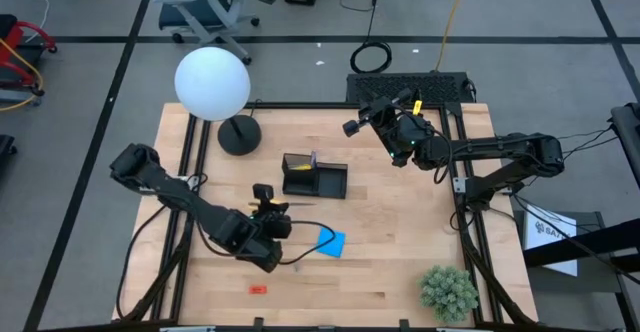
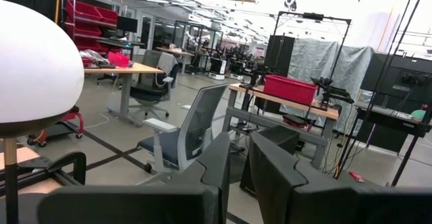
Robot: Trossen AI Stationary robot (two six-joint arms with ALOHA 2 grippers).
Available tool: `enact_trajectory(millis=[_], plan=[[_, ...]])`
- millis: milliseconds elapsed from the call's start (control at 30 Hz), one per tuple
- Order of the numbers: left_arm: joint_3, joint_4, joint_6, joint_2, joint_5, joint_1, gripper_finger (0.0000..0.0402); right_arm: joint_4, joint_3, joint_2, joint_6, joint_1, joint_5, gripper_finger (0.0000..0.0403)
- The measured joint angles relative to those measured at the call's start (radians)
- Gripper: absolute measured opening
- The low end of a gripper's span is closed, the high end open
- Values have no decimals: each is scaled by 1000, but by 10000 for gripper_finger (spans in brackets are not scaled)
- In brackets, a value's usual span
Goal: Pick and place office supplies into organizer
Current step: Put the yellow scissors into the black mesh desk organizer
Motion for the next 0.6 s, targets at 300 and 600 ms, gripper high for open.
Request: enact_trajectory(millis=[300,600], plan=[[0,1,-17,-86,-42,1,1,0,0,0,0,0,0,48],[0,15,-22,-199,-101,-1,0,0,0,0,0,0,0,47]])
